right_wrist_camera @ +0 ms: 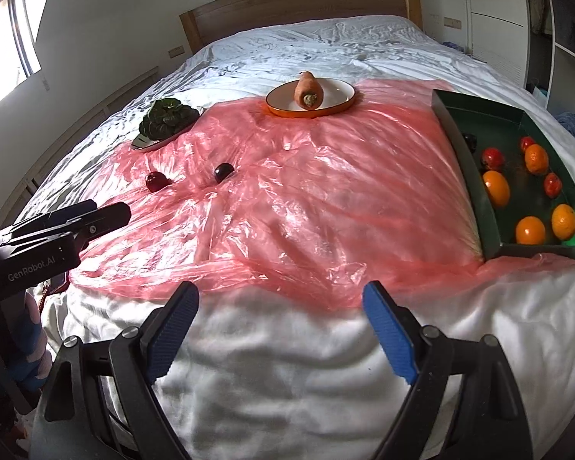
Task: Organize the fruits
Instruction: 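Move both grippers toward the last red apple and dark plum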
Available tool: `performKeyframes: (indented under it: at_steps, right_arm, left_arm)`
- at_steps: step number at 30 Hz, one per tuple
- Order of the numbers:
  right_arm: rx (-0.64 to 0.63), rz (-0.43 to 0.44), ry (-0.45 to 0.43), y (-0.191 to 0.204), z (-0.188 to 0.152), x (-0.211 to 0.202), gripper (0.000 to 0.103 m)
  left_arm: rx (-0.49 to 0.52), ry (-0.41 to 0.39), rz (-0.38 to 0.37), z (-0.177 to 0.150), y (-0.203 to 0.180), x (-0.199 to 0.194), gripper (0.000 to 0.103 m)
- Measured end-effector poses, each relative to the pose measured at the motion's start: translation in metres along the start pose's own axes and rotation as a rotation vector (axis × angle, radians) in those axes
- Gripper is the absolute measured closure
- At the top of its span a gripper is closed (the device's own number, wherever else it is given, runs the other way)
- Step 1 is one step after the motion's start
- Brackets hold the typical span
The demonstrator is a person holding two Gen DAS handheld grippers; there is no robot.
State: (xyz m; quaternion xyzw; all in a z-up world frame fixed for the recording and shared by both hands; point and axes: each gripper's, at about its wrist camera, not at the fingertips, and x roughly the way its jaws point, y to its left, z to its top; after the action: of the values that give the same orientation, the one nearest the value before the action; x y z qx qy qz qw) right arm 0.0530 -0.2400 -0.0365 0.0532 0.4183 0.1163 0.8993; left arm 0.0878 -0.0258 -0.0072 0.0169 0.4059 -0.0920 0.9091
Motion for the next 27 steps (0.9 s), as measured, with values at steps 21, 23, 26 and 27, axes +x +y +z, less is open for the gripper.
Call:
performKeyframes:
  at_steps: [21,23,26,27]
  right_arm:
    - [-0.23,0.132,0.019,0.069,0.063,0.065,0.0]
    - [-0.256,0.143,0.024,0.073,0.069,0.071,0.0]
    - [-0.285,0.174,0.043,0.075,0.078,0.083,0.0]
    - [-0.296,0.183,0.05,0.075,0.081,0.087,0.0]
  left_arm:
    - [-0.027,0.069,0.027,0.015,0.066,0.052,0.04]
    - [-0.04,0.061,0.023,0.017,0.074,0.054,0.04]
    - [-0.067,0.042,-0.002,0.024,0.088,0.054,0.04]
    - [-0.072,0.037,-0.012,0.027,0.092,0.055,0.04]
